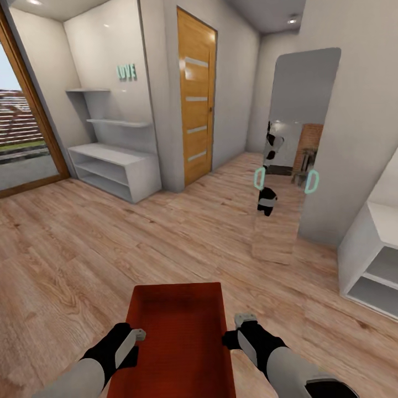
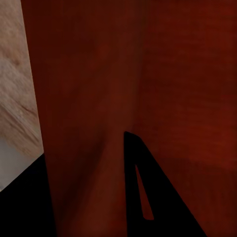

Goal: Move the two storage containers from the living room to the garage. In the garage, place one container on the floor and stack the other container on top of it (either order is fine).

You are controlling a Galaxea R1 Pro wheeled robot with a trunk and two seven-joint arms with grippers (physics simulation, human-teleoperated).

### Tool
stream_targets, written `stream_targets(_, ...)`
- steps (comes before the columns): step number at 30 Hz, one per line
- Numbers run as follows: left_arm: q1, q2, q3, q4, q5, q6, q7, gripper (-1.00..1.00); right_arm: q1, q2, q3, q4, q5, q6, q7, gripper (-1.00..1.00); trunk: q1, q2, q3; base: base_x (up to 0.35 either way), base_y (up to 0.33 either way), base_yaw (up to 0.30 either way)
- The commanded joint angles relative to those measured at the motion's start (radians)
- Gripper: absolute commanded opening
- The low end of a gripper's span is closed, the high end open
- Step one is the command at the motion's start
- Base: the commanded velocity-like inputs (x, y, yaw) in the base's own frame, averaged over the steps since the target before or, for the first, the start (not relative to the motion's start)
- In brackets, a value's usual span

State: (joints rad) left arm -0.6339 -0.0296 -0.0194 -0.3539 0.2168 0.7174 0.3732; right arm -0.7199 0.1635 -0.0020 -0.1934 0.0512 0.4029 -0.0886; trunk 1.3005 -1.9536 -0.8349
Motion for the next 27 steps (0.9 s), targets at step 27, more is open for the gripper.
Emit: stream_targets(27,-0.001,0.001,0.003,-0.002,0.065,-0.010,0.002,-1.00,0.001,-0.037,0.010,-0.001,0.034,0.008,-0.007,-1.00,0.000,0.000,-0.001,0.342,0.000,0.135)
